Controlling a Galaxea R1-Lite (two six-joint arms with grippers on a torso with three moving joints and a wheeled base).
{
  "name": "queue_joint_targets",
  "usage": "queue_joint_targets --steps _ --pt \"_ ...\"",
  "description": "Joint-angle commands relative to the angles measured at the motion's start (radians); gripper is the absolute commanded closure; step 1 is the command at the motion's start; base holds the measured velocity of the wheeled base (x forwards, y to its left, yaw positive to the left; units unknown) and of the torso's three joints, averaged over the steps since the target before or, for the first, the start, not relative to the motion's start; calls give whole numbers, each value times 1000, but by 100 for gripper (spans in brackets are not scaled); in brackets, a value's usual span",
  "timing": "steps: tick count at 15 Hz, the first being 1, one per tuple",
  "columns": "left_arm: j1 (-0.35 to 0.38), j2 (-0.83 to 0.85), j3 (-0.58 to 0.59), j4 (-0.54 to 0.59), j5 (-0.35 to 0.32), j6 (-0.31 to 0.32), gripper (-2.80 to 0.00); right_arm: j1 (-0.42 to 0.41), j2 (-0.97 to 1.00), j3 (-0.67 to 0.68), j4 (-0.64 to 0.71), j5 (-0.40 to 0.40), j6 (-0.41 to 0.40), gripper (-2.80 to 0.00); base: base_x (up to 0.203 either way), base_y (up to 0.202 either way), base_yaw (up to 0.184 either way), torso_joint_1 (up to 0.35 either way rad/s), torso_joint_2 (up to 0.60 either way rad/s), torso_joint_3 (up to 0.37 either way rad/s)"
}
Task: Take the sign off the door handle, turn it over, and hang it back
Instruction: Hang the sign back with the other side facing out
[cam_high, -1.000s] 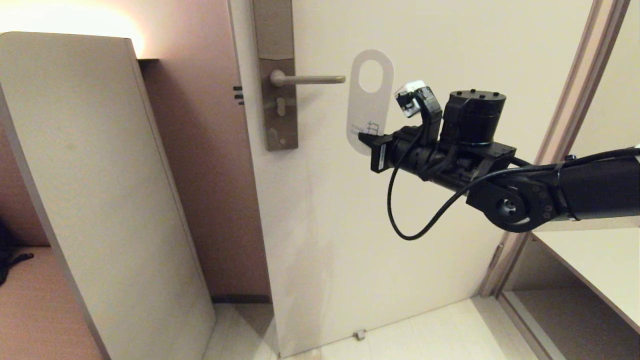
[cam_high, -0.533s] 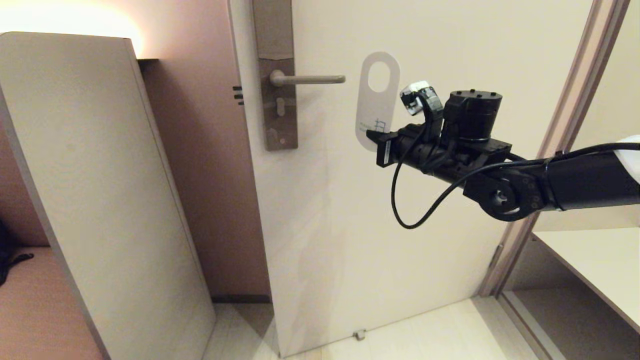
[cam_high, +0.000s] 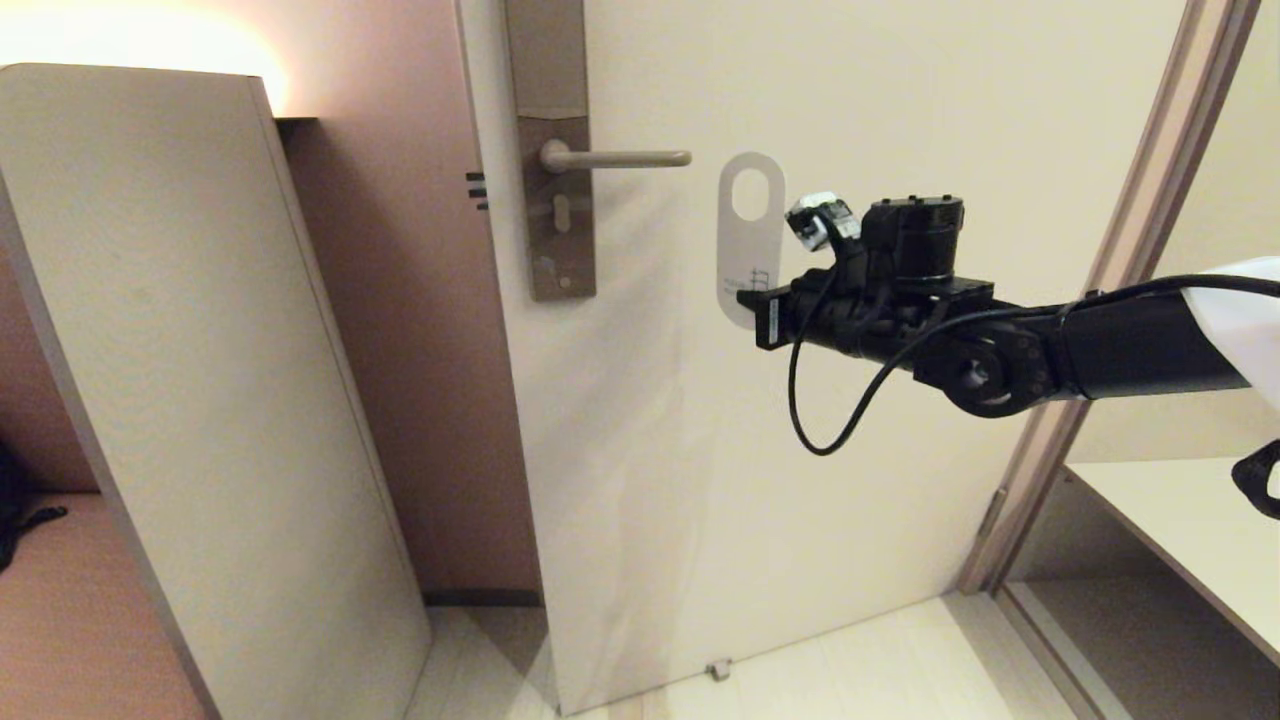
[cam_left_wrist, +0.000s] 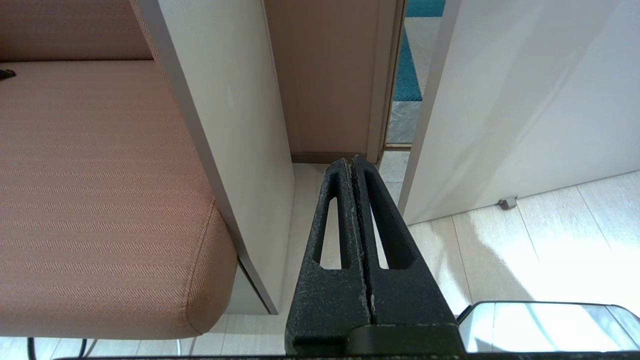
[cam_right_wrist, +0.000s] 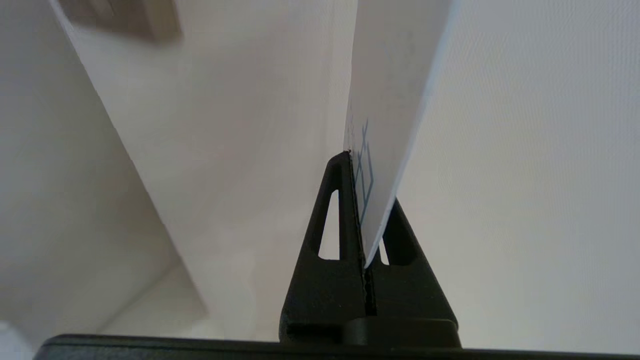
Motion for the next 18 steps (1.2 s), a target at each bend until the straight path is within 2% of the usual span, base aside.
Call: queue_joint_targets --steps 1,8,13,18 --pt "0 2 0 0 0 0 0 -4 15 -41 29 1 0 0 0 0 0 0 0 0" --pt "0 2 0 0 0 0 0 -3 66 -258 182 1 -4 0 0 0 0 0 0 0" --pt "0 2 0 0 0 0 0 2 114 -393 253 -2 -47 0 0 0 0 0 0 0" --pt "0 2 0 0 0 0 0 38 153 -454 269 -2 -56 0 0 0 0 0 0 0"
